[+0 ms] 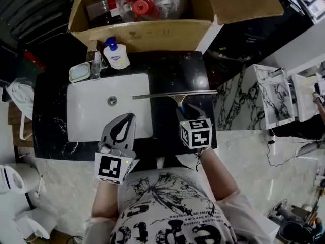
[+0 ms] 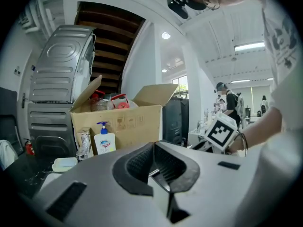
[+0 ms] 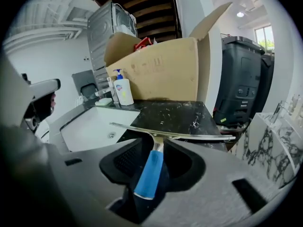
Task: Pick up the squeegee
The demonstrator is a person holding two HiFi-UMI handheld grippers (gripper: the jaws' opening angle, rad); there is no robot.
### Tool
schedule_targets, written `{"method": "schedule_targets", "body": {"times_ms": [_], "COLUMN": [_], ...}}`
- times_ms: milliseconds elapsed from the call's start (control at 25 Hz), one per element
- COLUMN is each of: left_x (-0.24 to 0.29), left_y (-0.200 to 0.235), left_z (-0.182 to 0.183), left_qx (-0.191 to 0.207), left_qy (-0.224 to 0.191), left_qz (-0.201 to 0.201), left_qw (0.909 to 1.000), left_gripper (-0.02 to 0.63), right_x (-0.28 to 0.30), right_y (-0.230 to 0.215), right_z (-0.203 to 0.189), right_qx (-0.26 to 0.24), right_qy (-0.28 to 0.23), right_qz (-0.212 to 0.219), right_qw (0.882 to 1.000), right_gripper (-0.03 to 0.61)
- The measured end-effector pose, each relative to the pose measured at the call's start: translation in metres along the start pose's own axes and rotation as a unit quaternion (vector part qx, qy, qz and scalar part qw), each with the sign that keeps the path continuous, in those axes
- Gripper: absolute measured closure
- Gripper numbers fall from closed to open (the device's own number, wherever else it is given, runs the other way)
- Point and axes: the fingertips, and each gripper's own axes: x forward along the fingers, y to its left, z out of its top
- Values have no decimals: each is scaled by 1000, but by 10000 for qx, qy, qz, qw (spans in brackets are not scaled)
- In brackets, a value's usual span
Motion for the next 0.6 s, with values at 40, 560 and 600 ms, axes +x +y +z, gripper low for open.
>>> {"method": "schedule_targets", "body": {"times_ms": [40, 560, 600], "left_x": [3, 39, 40], "left_y": [1, 26, 28], "left_z": [-4, -33, -34], "left_qx": [-33, -246, -237], "left_qy": [77, 380, 362], "left_qz": [20, 72, 62], "left_qw": [10000, 9989, 9990], "left_gripper": [601, 601, 601], "right_x": [7, 56, 59], "right_y": [-3, -15, -16], "right_z": [-3, -23, -25], "right_qx": [48, 531, 580], "right_qy": [121, 998, 1076], "right_qz": [-3, -166, -211], "right_qw": [9999, 9935, 9923], "right_gripper": [446, 411, 408]}}
